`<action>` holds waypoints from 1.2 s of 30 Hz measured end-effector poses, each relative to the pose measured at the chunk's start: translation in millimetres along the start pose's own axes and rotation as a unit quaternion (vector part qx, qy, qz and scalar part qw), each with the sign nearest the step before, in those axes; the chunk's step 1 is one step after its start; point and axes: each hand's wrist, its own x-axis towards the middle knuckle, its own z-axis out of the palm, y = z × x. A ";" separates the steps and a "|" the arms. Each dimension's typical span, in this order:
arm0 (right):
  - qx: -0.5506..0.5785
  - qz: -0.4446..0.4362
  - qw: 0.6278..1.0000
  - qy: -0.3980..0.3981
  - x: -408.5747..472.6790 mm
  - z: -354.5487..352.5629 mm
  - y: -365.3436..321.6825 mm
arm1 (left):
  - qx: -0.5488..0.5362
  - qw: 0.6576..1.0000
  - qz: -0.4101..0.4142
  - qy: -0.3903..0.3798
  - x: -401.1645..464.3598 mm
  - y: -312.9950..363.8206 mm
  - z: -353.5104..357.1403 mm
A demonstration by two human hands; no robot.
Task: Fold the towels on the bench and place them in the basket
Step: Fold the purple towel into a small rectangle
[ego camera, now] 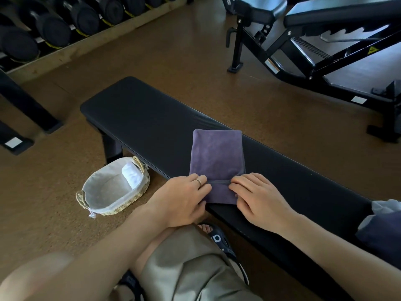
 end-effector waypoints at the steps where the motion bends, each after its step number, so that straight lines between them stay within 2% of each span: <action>1: 0.010 -0.003 1.000 -0.016 -1.5 -4.1 2.2 | 0.005 1.000 -0.005 -0.012 -0.6 0.8 -1.0; 4: 0.019 -0.009 0.998 -0.059 -2.6 -11.8 9.1 | 0.022 0.999 -0.018 -0.034 1.6 -1.8 -0.2; 9: 0.065 -0.005 0.997 -0.051 3.7 -16.2 15.0 | 0.023 0.999 -0.021 -0.026 6.5 -8.7 -0.2; 12: 0.062 -0.016 0.996 -0.058 7.5 -17.8 17.6 | -0.015 1.000 -0.024 -0.001 5.0 -18.1 -1.6; 16: 0.067 0.001 0.997 -0.049 15.5 -18.0 21.5 | -0.103 0.992 -0.078 0.012 4.6 -27.0 -2.2; 19: 0.159 0.111 0.981 -0.028 24.5 -17.3 24.3 | -0.214 0.962 -0.167 -0.001 6.5 -35.6 -3.5; 21: 0.220 0.215 0.950 -0.045 31.5 -16.8 27.7 | -0.297 0.931 -0.212 0.002 9.3 -42.9 -2.3; 23: 0.294 0.276 0.914 -0.053 36.5 -13.8 30.6 | -0.362 0.897 -0.252 0.015 11.9 -48.5 1.8; 25: 0.356 0.320 0.877 -0.045 39.4 -11.0 32.1 | -0.394 0.871 -0.293 0.025 15.1 -50.4 7.2; 28: 0.401 0.377 0.834 -0.024 47.0 -8.8 32.0 | -0.395 0.853 -0.340 0.037 22.8 -49.6 13.5; 31: 0.379 0.417 0.825 -0.038 57.8 -11.5 29.6 | -0.390 0.841 -0.374 0.037 30.6 -48.9 16.0; 36: 0.309 0.407 0.859 -0.018 63.4 -13.9 22.5 | -0.379 0.835 -0.398 0.019 40.7 -50.8 13.0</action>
